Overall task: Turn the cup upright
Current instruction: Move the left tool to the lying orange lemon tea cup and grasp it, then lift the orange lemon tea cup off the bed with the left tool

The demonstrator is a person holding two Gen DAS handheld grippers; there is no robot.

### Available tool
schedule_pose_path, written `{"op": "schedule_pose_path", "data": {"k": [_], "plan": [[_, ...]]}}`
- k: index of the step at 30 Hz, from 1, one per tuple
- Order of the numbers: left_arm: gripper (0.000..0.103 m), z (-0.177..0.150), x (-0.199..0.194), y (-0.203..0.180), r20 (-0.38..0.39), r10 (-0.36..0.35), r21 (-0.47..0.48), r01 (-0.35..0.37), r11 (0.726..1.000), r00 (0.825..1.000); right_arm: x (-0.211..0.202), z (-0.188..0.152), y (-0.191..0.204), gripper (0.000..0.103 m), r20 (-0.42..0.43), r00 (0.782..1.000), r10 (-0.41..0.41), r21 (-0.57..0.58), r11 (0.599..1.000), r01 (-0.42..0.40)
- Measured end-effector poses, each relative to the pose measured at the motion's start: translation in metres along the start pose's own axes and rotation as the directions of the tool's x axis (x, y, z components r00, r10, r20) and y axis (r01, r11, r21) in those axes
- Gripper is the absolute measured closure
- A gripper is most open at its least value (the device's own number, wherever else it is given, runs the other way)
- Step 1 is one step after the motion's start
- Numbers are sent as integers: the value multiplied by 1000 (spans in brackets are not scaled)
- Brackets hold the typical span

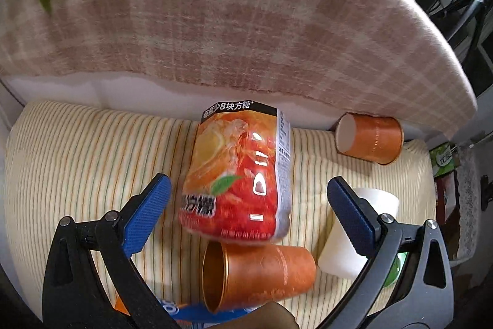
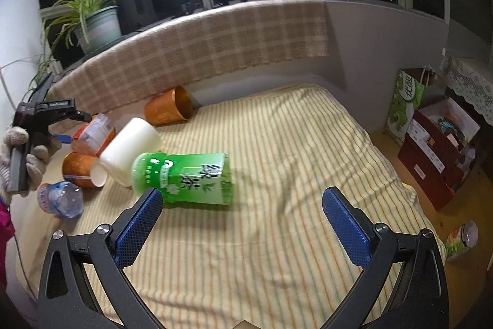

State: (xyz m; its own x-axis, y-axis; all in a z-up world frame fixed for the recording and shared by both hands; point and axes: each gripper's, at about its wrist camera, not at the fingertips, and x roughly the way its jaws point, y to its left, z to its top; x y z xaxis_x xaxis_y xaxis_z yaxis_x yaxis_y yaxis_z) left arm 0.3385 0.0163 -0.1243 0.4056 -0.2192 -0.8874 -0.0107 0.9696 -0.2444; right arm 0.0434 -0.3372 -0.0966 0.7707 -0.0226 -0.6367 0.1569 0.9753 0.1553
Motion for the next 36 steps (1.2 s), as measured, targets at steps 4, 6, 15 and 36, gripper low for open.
{"op": "schedule_pose_path", "data": {"k": [4,6,15,36], "plan": [[4,4,16,-2,-31,43,17,-42,999,999,5,1,-5,0,-10,1000,2,19,1000,-2],[8,4,25,-2,-54,57,22,-55,998,997,7,1,-5,0,-11,1000,3,16,1000,-3],[16,3,42,-7,-65,69,36,-67,997,996,15,0,-8,0,-24,1000,3,26,1000,-2],[16,-36,-84,-35,116,43,125,-58,991,992,-5,-4,-7,0,7,1000,1,24,1000,-1]]}}
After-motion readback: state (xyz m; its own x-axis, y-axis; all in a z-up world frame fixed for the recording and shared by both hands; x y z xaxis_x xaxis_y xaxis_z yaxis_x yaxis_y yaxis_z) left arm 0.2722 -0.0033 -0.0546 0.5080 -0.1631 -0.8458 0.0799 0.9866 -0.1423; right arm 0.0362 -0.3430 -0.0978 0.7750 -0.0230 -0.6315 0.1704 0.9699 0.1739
